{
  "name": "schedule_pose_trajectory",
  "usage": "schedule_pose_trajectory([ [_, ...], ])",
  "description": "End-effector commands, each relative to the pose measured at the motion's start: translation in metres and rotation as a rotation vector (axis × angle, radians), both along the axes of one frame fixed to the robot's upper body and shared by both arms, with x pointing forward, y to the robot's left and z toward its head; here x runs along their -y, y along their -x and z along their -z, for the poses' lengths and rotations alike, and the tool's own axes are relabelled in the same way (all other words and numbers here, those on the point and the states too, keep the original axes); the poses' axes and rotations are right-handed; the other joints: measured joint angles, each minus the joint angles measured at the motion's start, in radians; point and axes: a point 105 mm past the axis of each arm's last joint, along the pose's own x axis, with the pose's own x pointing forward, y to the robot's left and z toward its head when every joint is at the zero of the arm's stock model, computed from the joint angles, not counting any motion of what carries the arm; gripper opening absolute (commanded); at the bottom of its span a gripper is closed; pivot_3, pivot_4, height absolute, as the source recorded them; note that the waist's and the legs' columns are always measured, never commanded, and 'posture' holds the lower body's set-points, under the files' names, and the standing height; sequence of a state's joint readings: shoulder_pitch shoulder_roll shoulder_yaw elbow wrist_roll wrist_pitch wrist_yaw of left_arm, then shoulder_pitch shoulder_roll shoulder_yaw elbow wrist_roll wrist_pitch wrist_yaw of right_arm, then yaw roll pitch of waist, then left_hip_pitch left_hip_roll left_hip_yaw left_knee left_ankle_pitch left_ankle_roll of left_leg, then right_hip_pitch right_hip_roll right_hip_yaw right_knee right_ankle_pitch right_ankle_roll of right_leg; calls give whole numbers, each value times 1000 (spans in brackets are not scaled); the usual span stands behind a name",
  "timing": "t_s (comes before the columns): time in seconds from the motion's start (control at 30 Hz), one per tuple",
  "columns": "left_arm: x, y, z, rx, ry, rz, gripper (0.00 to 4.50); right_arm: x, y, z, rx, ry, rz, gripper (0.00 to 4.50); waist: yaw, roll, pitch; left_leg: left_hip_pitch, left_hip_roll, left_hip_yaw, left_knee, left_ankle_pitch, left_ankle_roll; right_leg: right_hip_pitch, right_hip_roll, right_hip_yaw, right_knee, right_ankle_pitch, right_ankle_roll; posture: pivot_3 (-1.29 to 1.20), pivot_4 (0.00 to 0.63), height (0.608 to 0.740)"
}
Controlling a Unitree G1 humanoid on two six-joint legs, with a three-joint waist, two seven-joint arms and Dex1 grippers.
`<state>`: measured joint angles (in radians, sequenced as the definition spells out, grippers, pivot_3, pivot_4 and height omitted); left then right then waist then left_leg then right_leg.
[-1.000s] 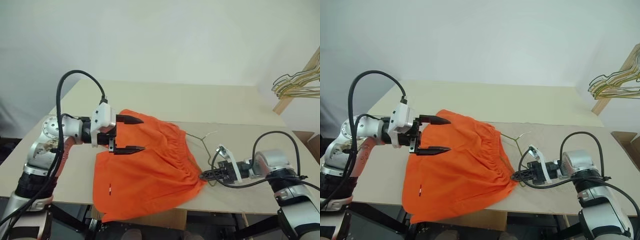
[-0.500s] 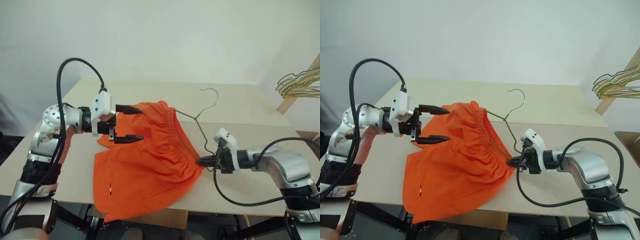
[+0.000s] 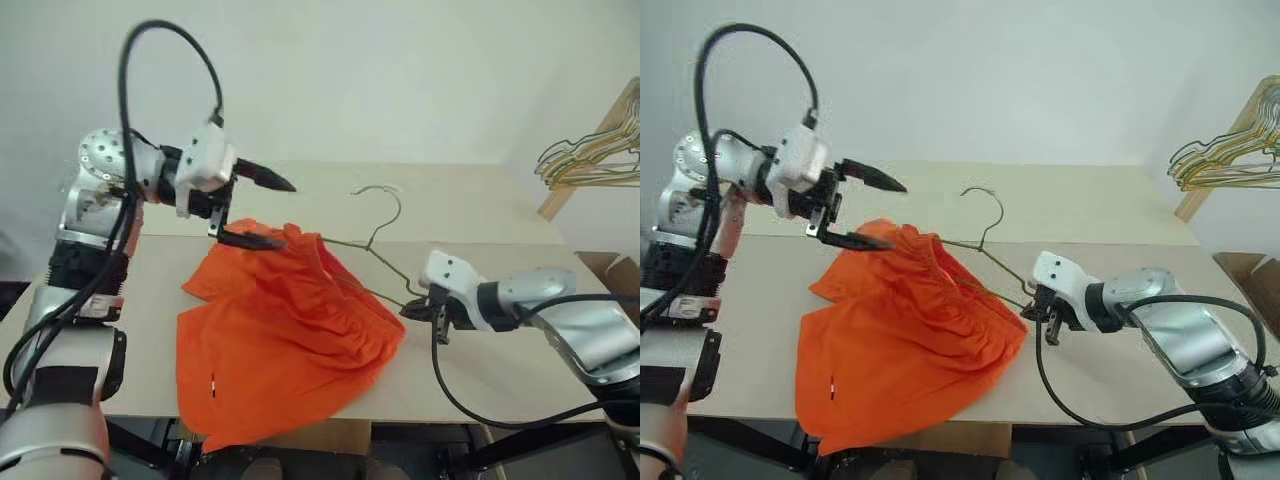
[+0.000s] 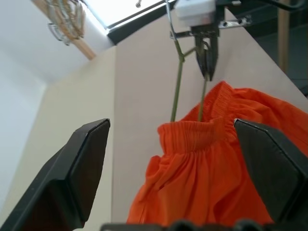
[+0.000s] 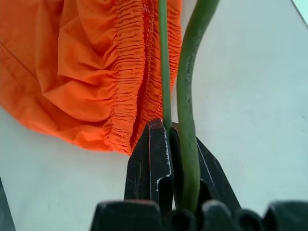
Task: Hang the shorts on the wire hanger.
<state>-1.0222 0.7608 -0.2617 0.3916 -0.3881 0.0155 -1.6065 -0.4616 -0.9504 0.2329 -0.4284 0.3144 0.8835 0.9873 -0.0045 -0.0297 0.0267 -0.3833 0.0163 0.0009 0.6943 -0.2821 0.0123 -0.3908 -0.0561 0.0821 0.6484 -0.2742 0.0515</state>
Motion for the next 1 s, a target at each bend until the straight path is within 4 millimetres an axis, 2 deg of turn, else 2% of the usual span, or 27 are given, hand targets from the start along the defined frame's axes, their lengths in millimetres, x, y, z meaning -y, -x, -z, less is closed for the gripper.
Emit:
schedule_pose_trajectory([
  [0.03,3,-3,14,43,-105,40,4454,-5,1,-11,51,31,-44,0,-6,0,0,0,0,0,0,0,0,0,0,0,0,0,0,-19,0,740],
  [0.17,8,-17,35,96,-196,30,4454,-7,4,-12,52,44,-65,0,-10,0,0,-1,0,0,1,0,0,0,0,0,0,0,0,-22,0,740],
  [0.33,15,-22,44,109,-219,32,4454,-8,6,-15,58,54,-80,0,-11,0,0,-2,0,0,1,0,0,-1,0,0,0,0,0,-28,0,740],
  [0.37,16,-22,46,113,-226,32,4071,-8,7,-16,60,57,-81,0,-12,0,0,-2,0,0,1,0,0,-2,0,0,0,0,0,-28,0,740],
  [0.4,16,-23,47,116,-230,32,3918,-8,7,-16,61,59,-81,0,-12,0,0,-3,0,0,1,0,0,-2,0,0,0,0,0,-28,0,740],
  [0.47,16,-23,50,122,-244,33,3338,-8,7,-17,62,66,-83,0,-12,0,0,-3,0,0,1,0,0,-3,0,0,0,0,0,-28,0,740],
  [0.5,16,-24,52,125,-254,31,2921,-8,7,-17,62,69,-84,0,-12,0,0,-3,0,0,1,0,0,-3,0,0,1,0,0,-28,0,740],
  [0.57,15,-24,54,130,-267,31,2498,-9,8,-18,62,72,-84,0,-11,0,0,-3,0,0,1,0,0,-3,0,0,1,0,0,-28,0,740],
  [0.6,14,-24,55,129,-270,33,2096,-9,8,-19,62,74,-82,0,-11,0,0,-3,0,0,1,0,0,-3,0,0,1,0,0,-28,0,740],
  [0.83,14,-22,55,115,-263,42,17,-10,6,-24,72,76,-64,0,-12,0,0,-3,0,0,1,0,0,-3,0,0,1,0,0,-28,0,740],
  [1.0,14,-21,57,101,-257,38,17,-10,3,-27,113,101,-54,0,-13,0,0,-3,0,0,1,0,0,-4,-1,0,1,0,0,-45,0,740],
])
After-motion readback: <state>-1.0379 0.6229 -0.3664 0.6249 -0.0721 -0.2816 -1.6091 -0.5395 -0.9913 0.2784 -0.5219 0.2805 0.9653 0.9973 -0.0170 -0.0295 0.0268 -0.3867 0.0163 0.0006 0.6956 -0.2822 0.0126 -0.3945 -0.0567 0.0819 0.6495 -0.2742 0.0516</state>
